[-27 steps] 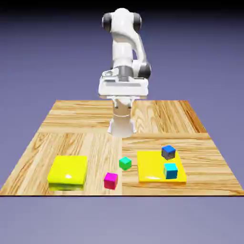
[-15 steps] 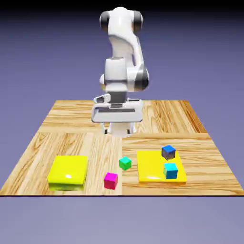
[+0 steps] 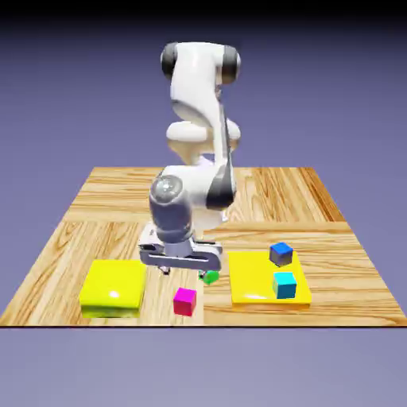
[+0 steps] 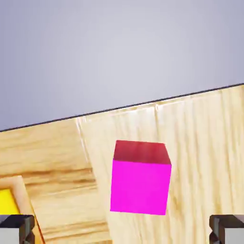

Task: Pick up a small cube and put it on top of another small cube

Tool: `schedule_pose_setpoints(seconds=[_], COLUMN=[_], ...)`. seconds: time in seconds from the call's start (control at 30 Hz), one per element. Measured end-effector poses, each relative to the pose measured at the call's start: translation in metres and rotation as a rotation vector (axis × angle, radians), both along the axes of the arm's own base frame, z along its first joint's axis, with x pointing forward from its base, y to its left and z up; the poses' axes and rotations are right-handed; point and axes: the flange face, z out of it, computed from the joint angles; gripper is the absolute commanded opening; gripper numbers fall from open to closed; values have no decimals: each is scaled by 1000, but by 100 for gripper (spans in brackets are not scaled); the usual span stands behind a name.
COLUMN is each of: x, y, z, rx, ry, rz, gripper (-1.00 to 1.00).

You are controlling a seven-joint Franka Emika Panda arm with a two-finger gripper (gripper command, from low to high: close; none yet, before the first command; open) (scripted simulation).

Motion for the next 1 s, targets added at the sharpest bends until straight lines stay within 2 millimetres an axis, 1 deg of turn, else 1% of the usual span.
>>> schedule_pose_setpoints(seconds=[0.13,0.17,0.2,0.3,0.33,0.4,0.5,0.53,0.6,0.7,0.8,0.87,0.93,0.97,1.0], x=[4,5,5,-18,-23,-23,1,8,17,21,16,7,-6,-13,-13], y=[-8,-9,-9,-2,-1,-1,-7,5,58,138,215,265,313,332,332], z=[-44,-50,-50,-102,-111,-111,-59,-47,-36,-15,10,29,49,58,58], rx=[18,20,20,20,20,21,23,22,20,9,-13,-32,-55,-65,-65], ry=[168,190,191,191,191,191,190,193,203,211,209,203,193,187,187], rz=[-27,-30,-30,-30,-30,-31,-31,3,145,353,554,683,808,858,858], gripper=[0,0,0,0,-100,-100,-100,-100,-100,-100,-100,-100,-100,-100,-100])
